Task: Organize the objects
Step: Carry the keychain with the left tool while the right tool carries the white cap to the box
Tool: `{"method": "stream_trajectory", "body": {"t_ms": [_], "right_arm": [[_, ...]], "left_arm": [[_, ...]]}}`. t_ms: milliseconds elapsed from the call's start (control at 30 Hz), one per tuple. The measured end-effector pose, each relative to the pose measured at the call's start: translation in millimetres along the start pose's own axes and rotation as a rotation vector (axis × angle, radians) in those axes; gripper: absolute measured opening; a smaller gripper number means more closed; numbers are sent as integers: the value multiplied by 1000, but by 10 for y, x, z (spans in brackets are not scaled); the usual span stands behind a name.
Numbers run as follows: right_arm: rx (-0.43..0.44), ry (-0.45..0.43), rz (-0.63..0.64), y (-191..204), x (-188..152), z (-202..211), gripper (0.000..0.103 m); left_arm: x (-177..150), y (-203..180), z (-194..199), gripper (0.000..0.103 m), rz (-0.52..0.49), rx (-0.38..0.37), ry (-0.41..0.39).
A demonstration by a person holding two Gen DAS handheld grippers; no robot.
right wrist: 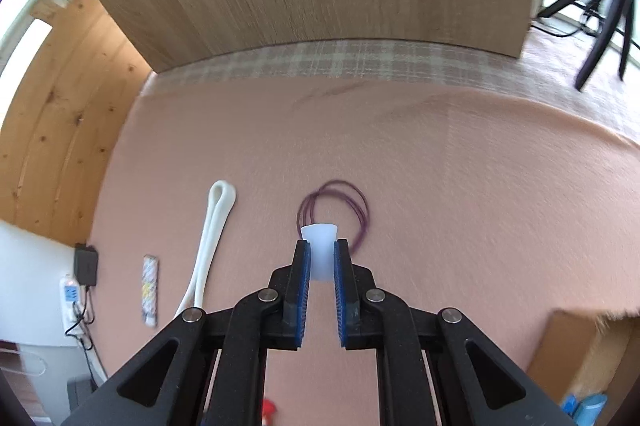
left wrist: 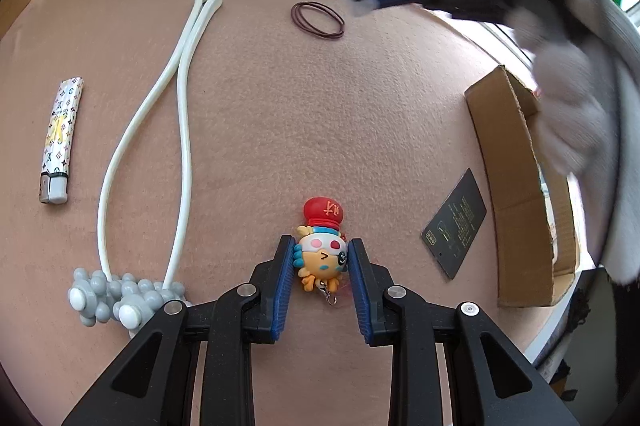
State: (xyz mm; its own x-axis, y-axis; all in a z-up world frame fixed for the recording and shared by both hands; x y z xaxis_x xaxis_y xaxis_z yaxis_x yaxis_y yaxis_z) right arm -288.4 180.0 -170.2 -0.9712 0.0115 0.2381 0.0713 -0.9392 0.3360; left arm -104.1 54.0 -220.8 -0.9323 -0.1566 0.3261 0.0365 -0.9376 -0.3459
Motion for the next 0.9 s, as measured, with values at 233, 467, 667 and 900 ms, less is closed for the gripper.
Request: {"method": "stream_trajectory", "body": {"t_ms": [233, 467, 667, 900], "right_arm": [[28, -54, -19, -293, -382, 505, 11], [29, -111, -80, -687, -785, 893, 11], [-33, -167, -131, -1046, -1139, 1193, 11], [-71, -222, -189, -1391, -1451, 1504, 11]], "left_arm": [[-54, 3, 131, 29, -4, -2, -1], [84, -185, 122, 29, -18, 11, -27], [262, -383, 233, 29, -57, 17, -60], [589, -824, 389, 29, -141, 0, -109]]}}
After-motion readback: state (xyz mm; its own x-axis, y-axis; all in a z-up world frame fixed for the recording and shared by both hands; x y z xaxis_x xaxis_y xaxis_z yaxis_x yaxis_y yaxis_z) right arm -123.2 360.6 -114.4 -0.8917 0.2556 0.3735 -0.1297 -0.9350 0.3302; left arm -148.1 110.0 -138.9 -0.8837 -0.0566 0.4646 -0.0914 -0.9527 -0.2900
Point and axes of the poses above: each gripper's, at about its wrist camera, not at the fingertips, and z roughly against the way its jaws point, y to its left, x to its top, the point moved 4 cm from there along -z, roughly the way its jaws point, and after that the axes turned 7 degrees about -z, right-handed, at the moved point
